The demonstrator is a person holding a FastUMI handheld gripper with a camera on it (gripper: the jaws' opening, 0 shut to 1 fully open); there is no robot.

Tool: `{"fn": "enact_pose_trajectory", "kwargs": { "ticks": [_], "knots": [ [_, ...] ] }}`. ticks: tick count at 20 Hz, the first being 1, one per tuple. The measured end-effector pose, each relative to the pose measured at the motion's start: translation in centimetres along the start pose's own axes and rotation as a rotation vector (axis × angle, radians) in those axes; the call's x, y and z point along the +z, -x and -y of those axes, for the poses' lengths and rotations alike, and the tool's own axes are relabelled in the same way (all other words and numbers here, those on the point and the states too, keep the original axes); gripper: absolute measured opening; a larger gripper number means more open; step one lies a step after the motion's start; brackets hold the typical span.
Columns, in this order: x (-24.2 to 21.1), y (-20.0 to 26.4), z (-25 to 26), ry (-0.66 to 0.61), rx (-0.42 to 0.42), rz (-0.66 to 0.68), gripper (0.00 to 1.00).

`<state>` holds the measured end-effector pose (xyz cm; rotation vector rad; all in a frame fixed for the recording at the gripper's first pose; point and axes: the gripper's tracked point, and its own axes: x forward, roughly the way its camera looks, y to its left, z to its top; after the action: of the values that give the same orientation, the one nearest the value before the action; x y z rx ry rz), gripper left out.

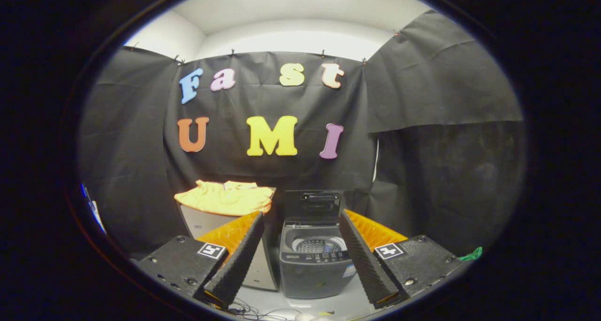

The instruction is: Put the clothes into the washing machine and then close the washing machine lid.

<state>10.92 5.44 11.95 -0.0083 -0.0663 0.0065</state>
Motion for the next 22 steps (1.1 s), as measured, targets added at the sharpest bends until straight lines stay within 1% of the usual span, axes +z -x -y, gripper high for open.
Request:
{"fn": "enact_pose_trajectory", "kwargs": {
  "ticks": [2,5,9,12,15,17,19,22],
  "knots": [
    [2.0,-2.7,-1.5,0.011,0.014,0.009,1.00],
    [4.9,-6.7,-4.9,0.009,0.065,0.013,1.00],
    [7.5,-12.6,-9.9,-0.006,0.137,-0.004,1.00],
    [8.7,-17.0,-13.4,0.000,0.172,-0.038,1.00],
    [8.9,-21.9,-17.6,0.001,0.217,-0.081,1.00],
    [8.1,-25.4,-19.6,0.017,0.236,-0.119,1.00],
    [6.8,-28.5,-21.6,0.022,0.246,-0.167,1.00],
    [3.7,-32.9,-24.0,0.017,0.253,-0.265,1.00]
  ]
}}
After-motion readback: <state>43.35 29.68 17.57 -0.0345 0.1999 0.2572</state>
